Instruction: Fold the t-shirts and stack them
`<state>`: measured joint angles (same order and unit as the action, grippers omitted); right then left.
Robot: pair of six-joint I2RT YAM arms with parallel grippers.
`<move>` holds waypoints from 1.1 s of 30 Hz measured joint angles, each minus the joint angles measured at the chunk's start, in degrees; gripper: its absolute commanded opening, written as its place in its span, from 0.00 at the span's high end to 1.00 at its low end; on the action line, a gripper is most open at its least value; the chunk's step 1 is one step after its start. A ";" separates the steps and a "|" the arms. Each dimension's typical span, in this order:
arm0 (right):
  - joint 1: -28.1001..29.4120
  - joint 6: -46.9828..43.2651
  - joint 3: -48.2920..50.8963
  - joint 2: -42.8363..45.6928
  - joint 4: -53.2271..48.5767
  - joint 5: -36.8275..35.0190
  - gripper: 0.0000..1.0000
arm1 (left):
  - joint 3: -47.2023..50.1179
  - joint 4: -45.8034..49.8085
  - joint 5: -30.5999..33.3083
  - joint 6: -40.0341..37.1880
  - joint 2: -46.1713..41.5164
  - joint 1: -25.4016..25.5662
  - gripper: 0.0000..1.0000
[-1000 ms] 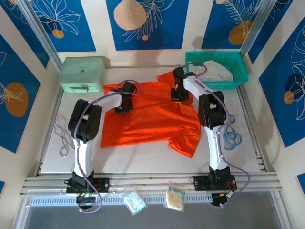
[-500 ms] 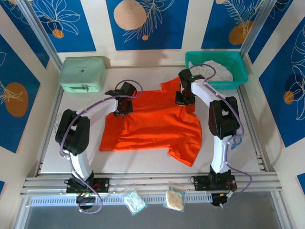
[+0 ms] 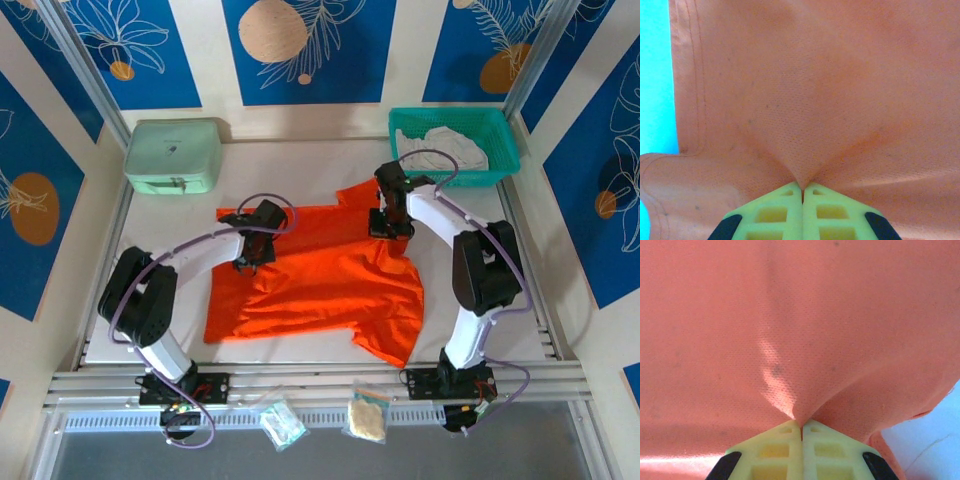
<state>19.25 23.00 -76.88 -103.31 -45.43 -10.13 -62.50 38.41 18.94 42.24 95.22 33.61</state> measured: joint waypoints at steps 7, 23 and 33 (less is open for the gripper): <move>1.66 1.11 3.04 -1.77 1.11 -2.01 0.91 | 0.66 2.78 1.70 0.55 -2.51 0.26 0.22; 0.94 2.12 4.07 2.93 0.85 -3.43 0.76 | -22.47 4.90 -0.26 -13.40 10.03 -20.41 0.47; 1.05 2.99 10.25 11.15 -0.70 -2.95 0.79 | -29.57 4.20 -5.66 -17.25 23.21 -23.76 0.48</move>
<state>20.29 26.00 -66.63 -92.16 -46.13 -13.08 -92.07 42.61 13.28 24.99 118.43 9.85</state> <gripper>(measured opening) 0.215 0.520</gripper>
